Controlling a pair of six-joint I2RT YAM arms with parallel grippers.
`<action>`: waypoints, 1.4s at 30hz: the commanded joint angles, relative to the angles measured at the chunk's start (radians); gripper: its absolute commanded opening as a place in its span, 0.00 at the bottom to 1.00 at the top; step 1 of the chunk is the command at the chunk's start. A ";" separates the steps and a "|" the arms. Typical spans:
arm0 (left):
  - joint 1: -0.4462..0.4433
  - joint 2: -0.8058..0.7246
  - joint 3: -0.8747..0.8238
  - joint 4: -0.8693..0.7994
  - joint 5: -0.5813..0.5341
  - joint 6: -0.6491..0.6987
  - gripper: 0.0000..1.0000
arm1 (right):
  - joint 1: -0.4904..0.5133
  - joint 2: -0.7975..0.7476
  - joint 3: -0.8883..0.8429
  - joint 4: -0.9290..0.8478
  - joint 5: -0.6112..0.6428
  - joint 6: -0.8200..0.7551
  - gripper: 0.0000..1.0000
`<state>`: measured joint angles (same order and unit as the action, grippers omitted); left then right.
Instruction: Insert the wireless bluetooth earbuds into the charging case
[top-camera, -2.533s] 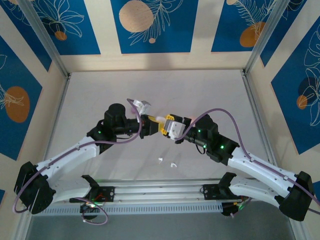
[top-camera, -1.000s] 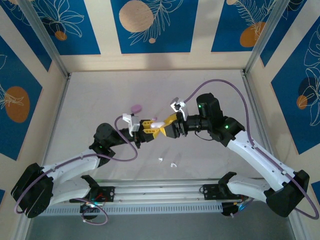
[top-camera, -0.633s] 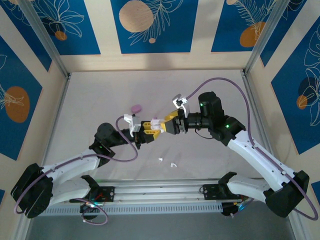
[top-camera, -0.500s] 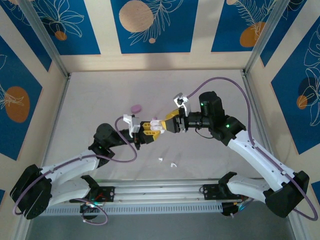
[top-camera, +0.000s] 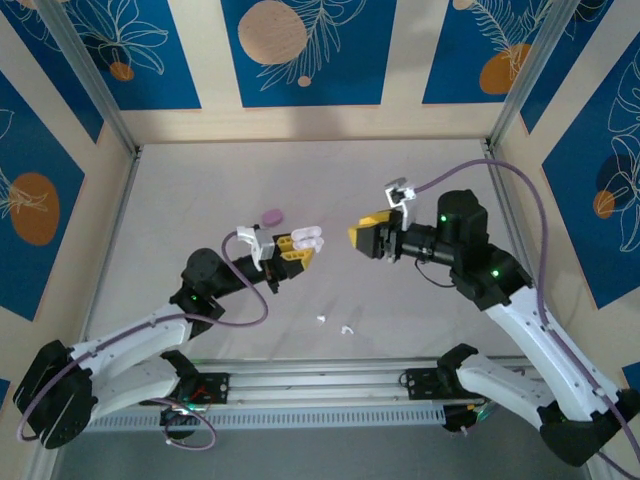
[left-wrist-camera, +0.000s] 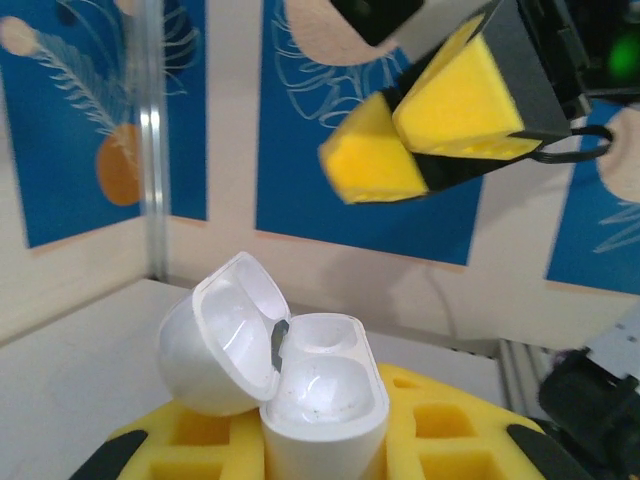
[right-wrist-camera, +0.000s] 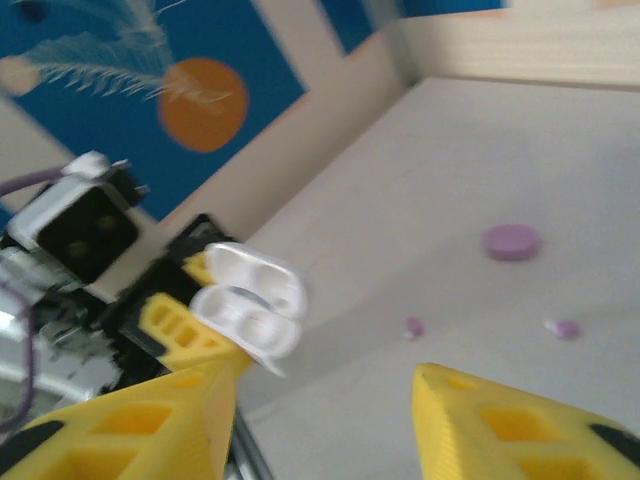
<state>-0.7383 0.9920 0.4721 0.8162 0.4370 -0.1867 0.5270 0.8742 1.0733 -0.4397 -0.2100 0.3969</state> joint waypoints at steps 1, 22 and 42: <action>-0.010 -0.040 -0.004 -0.031 -0.133 0.026 0.17 | -0.065 0.009 -0.003 -0.249 0.172 0.136 0.43; -0.010 -0.275 -0.056 -0.179 -0.435 0.069 0.18 | 0.389 0.535 -0.111 -0.464 0.284 0.069 0.47; -0.009 -0.357 -0.061 -0.255 -0.497 0.104 0.18 | 0.475 0.826 -0.009 -0.465 0.424 0.054 0.46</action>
<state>-0.7383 0.6479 0.4141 0.5571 -0.0391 -0.0944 1.0050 1.6978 1.0420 -0.8871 0.1959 0.4450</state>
